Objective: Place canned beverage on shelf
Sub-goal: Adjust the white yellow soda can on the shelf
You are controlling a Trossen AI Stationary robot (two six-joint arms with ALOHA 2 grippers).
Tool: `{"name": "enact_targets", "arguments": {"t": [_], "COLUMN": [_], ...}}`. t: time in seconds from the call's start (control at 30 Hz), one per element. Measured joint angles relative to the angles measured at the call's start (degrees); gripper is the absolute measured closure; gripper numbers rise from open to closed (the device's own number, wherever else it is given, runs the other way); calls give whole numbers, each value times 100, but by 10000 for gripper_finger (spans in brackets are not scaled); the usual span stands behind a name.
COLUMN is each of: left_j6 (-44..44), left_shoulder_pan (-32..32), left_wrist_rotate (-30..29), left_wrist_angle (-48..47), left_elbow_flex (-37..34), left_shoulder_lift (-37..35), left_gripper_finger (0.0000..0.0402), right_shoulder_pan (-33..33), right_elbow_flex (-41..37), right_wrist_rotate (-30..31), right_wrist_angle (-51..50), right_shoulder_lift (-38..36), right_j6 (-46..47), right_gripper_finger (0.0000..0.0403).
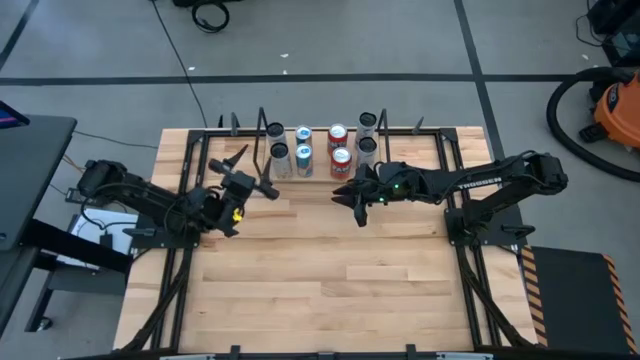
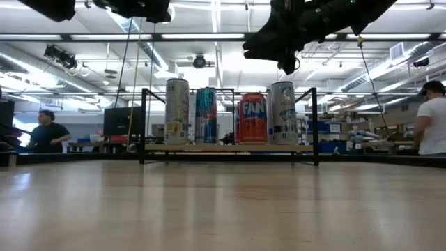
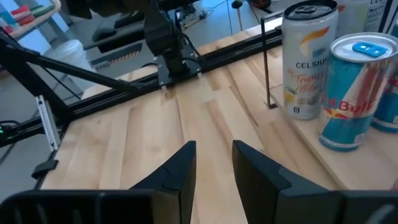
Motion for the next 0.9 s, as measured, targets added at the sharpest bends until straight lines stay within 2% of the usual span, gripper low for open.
{"name": "enact_targets", "arguments": {"t": [0.17, 0.43, 0.57, 0.73, 0.83, 0.9], "left_j6": [-82, -856, -2023, -4401, -4966, -5071], "left_shoulder_pan": [-151, -232, -179, 429, 855, 1130], "left_wrist_rotate": [148, 709, 1601, 3805, 4011, 4020], "left_wrist_angle": [-906, -2739, -4790, -8333, -9649, -10134], "left_elbow_flex": [339, 1255, 1995, 3293, 3876, 4087], "left_shoulder_lift": [-2, -4, -13, -182, -184, -185], "left_gripper_finger": [90, 90, 90, 90, 90, 90], "right_shoulder_pan": [0, 0, 0, 0, 0, 0], "right_elbow_flex": [0, 0, 0, 0, 0, 0], "right_wrist_rotate": [-3, -17, -20, -22, -24, -24], "right_wrist_angle": [1, -139, -274, -340, -361, -367], "right_shoulder_lift": [0, 0, 0, 0, 0, 0], "right_j6": [-169, -252, -252, -218, -172, -169], "right_gripper_finger": [290, 290, 290, 290, 290, 290]}}
